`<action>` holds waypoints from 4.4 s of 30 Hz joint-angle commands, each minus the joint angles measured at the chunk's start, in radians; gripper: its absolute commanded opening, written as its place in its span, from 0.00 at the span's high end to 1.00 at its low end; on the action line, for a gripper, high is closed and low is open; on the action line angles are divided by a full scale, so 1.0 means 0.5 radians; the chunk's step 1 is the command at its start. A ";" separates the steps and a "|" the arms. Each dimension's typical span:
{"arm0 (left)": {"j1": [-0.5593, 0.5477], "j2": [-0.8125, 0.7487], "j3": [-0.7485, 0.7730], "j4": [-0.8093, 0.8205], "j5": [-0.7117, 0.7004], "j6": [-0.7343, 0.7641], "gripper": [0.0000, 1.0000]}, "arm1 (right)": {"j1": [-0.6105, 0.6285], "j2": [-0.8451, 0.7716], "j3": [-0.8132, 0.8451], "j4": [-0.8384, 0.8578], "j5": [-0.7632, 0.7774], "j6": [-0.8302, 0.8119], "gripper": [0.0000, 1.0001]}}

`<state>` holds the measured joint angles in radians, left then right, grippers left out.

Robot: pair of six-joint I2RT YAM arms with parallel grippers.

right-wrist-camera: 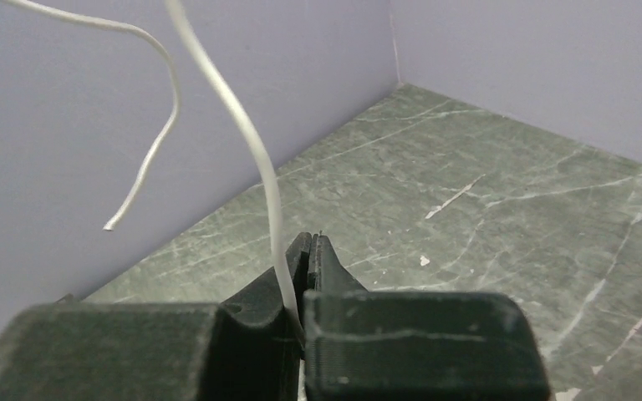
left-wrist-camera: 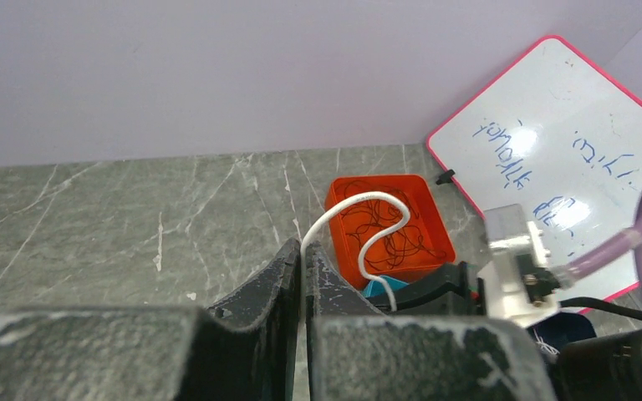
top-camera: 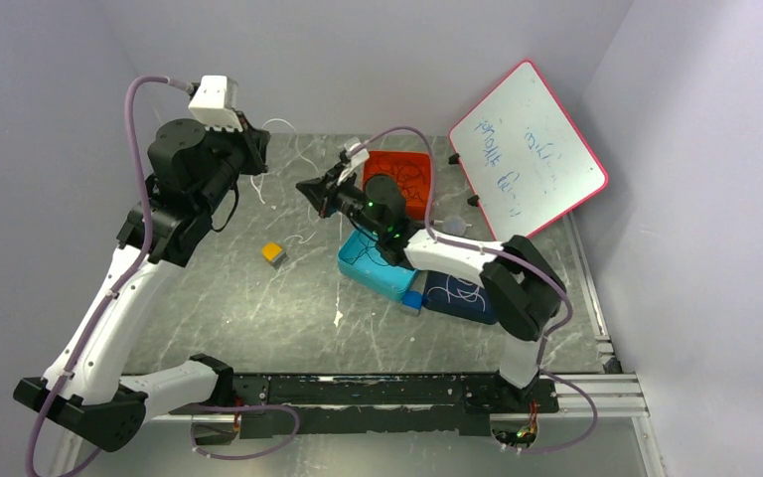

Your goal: Untangle the cables

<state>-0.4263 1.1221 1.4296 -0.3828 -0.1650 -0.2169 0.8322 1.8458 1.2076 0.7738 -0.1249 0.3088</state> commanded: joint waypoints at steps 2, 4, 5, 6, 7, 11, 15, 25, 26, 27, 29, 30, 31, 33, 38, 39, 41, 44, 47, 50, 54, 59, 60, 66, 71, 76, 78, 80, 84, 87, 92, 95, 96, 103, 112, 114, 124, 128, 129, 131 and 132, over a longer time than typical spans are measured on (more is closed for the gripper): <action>0.018 0.011 0.046 0.004 -0.013 -0.002 0.90 | -0.023 -0.341 -0.012 -0.174 0.039 0.016 1.00; 0.018 0.034 0.054 0.005 0.032 -0.002 0.90 | -0.064 -0.435 -0.004 -0.279 -0.018 0.114 1.00; 0.018 0.048 0.058 0.007 0.067 0.000 0.90 | -0.086 -0.488 -0.016 -0.320 -0.048 0.150 1.00; 0.018 0.062 0.058 0.013 0.111 -0.001 0.90 | -0.100 -0.544 -0.032 -0.382 -0.034 0.171 1.00; 0.018 0.076 0.056 0.029 0.172 -0.004 0.91 | -0.112 -0.607 -0.060 -0.449 0.000 0.187 1.00; 0.015 0.186 0.034 0.140 0.561 0.007 0.93 | -0.188 -0.854 -0.170 -0.733 0.129 0.230 1.00; -0.066 0.354 0.024 0.241 0.847 -0.035 0.93 | -0.298 -1.115 -0.252 -1.050 0.245 0.260 1.00; -0.555 0.775 0.085 0.557 0.890 -0.129 0.93 | -0.696 -1.743 -0.364 -1.995 0.627 0.294 1.00; -0.591 0.827 0.111 0.584 0.907 -0.147 0.93 | -0.738 -1.789 -0.365 -2.077 0.680 0.305 1.00; -0.626 0.878 0.136 0.610 0.928 -0.153 0.93 | -0.757 -1.827 -0.361 -2.158 0.728 0.321 1.00; -0.702 0.986 0.203 0.644 0.955 -0.163 0.93 | -0.778 -1.892 -0.365 -2.309 0.847 0.362 1.00; -0.737 1.038 0.237 0.659 0.971 -0.164 0.93 | -0.785 -1.924 -0.371 -2.371 0.885 0.384 1.00; -0.767 1.097 0.270 0.674 0.992 -0.169 0.93 | -0.789 -1.954 -0.386 -2.423 0.923 0.400 1.00; -0.819 1.218 0.319 0.713 1.053 -0.208 0.93 | -0.790 -2.004 -0.448 -2.510 0.983 0.437 1.00; -0.941 1.523 0.449 0.838 1.212 -0.281 0.93 | -0.793 -2.143 -0.629 -2.630 1.100 0.592 1.00; -0.958 1.589 0.493 0.837 1.230 -0.355 0.93 | -0.793 -2.166 -0.668 -2.632 1.118 0.612 1.00; -0.986 1.700 0.579 0.831 1.285 -0.379 0.93 | -0.793 -2.198 -0.728 -2.636 1.146 0.646 1.00; -1.033 1.818 0.674 0.820 1.290 -0.364 0.93 | -0.793 -2.213 -0.810 -2.644 1.192 0.671 1.00; -1.065 1.924 0.757 0.796 1.303 -0.343 0.93 | -0.795 -2.230 -0.903 -2.621 1.245 0.702 1.00; -1.088 1.996 0.808 0.782 1.306 -0.323 0.93 | -0.798 -2.244 -0.984 -2.571 1.281 0.719 1.00; -1.096 2.027 0.731 0.818 1.296 -0.324 0.93 | -0.807 -2.224 -1.086 -2.512 1.283 0.740 1.00; -1.096 2.014 0.546 0.852 1.257 -0.327 0.93 | -0.835 -2.178 -1.266 -2.341 1.218 0.814 1.00; -1.096 2.001 0.501 0.861 1.239 -0.327 0.93 | -0.839 -2.172 -1.301 -2.302 1.210 0.827 1.00; -1.090 1.996 0.368 0.863 1.169 -0.321 0.93 | -0.911 -2.051 -1.427 -2.096 1.142 0.815 1.00; -1.084 1.993 0.304 0.855 1.160 -0.321 0.93 | -0.997 -1.918 -1.480 -1.979 1.050 0.774 1.00; -1.083 1.990 0.282 0.845 1.149 -0.321 0.91 | -1.056 -1.856 -1.455 -2.019 1.018 0.774 0.78; -1.081 1.988 0.281 0.835 1.127 -0.321 0.90 | -1.062 -1.880 -1.425 -2.052 1.035 0.765 0.71; -1.080 1.981 0.274 0.832 1.100 -0.321 0.87 | -1.062 -1.914 -1.400 -2.082 1.065 0.753 0.66; -1.072 1.965 0.273 0.813 1.057 -0.321 0.82 | -1.064 -1.956 -1.314 -2.168 1.106 0.711 0.59; -1.065 1.951 0.268 0.803 1.027 -0.246 0.74 | -1.063 -1.968 -1.265 -2.216 1.123 0.692 0.52; -1.046 1.929 0.267 0.805 1.000 -0.241 0.68 | -1.064 -1.972 -1.214 -2.256 1.125 0.669 0.46; -1.032 1.915 0.265 0.808 1.001 -0.246 0.64 | -1.066 -1.981 -1.187 -2.277 1.123 0.661 0.45; -1.029 1.911 0.267 0.809 1.002 -0.243 0.63 | -1.065 -1.988 -1.184 -2.273 1.122 0.652 0.45; -1.008 1.879 0.245 0.808 0.996 -0.234 0.52 | -1.066 -1.989 -1.154 -2.308 1.098 0.638 0.45; -0.977 1.727 0.130 0.852 0.992 -0.244 0.51 | -1.066 -1.816 -1.170 -2.155 0.771 0.550 0.54; -0.973 1.651 0.037 0.910 0.995 -0.241 0.50 | -1.065 -1.762 -1.179 -2.123 0.741 0.569 0.60; -0.973 1.381 -0.392 1.235 1.233 -0.272 0.36 | -1.106 -1.537 -1.261 -1.894 0.626 0.624 0.77; -0.984 1.391 -0.419 1.323 1.365 -0.281 0.27 | -1.156 -1.473 -1.281 -1.807 0.560 0.664 0.81; -0.991 1.406 -0.409 1.324 1.380 -0.281 0.26 | -1.169 -1.463 -1.282 -1.792 0.543 0.677 0.82; -1.006 1.447 -0.387 1.309 1.382 -0.281 0.25 | -1.189 -1.449 -1.288 -1.763 0.514 0.698 0.83; -1.012 1.468 -0.371 1.295 1.378 -0.281 0.25 | -1.200 -1.442 -1.289 -1.747 0.498 0.708 0.83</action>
<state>-0.9192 1.8328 1.2255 0.2039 0.4648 -0.3595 0.2554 1.1168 0.5766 -0.1684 0.1669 0.6331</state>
